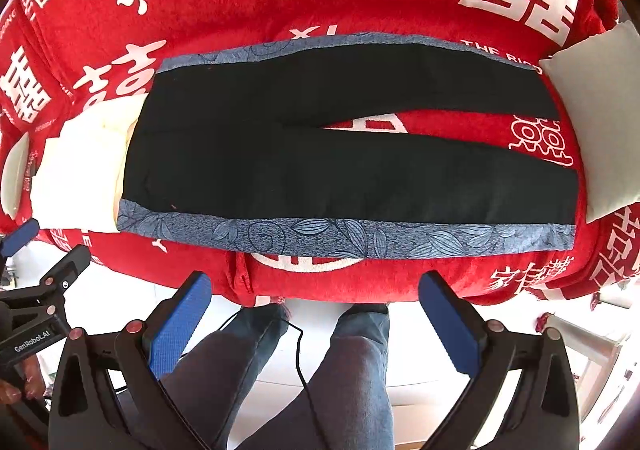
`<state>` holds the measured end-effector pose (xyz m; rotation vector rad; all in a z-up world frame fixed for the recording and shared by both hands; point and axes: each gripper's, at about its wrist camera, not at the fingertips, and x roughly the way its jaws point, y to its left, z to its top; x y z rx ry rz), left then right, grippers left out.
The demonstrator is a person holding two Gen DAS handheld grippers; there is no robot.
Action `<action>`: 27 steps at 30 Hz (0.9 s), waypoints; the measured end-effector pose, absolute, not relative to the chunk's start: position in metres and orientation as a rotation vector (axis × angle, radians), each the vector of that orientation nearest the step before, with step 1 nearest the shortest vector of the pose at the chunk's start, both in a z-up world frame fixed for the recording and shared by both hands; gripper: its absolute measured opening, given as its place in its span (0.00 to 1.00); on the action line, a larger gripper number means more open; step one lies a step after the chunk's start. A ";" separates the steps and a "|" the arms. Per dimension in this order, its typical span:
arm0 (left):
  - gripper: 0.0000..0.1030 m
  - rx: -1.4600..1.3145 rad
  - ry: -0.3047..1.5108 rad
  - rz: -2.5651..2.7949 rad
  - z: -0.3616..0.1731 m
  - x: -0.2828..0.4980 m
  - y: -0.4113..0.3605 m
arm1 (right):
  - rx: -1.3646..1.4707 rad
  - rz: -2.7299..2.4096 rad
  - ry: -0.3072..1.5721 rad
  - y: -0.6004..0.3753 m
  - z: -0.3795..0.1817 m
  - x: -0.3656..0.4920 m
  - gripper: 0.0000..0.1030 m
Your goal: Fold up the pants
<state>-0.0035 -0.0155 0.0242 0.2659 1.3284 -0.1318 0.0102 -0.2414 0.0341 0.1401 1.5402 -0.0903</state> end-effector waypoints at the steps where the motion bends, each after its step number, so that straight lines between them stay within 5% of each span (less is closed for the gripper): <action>1: 1.00 0.268 1.327 -0.133 0.024 -0.004 -0.016 | 0.140 -0.092 1.539 -0.242 0.034 0.011 1.00; 27: 1.00 0.276 1.319 -0.131 0.028 -0.006 -0.017 | 0.119 -0.104 1.512 -0.239 0.039 0.002 1.00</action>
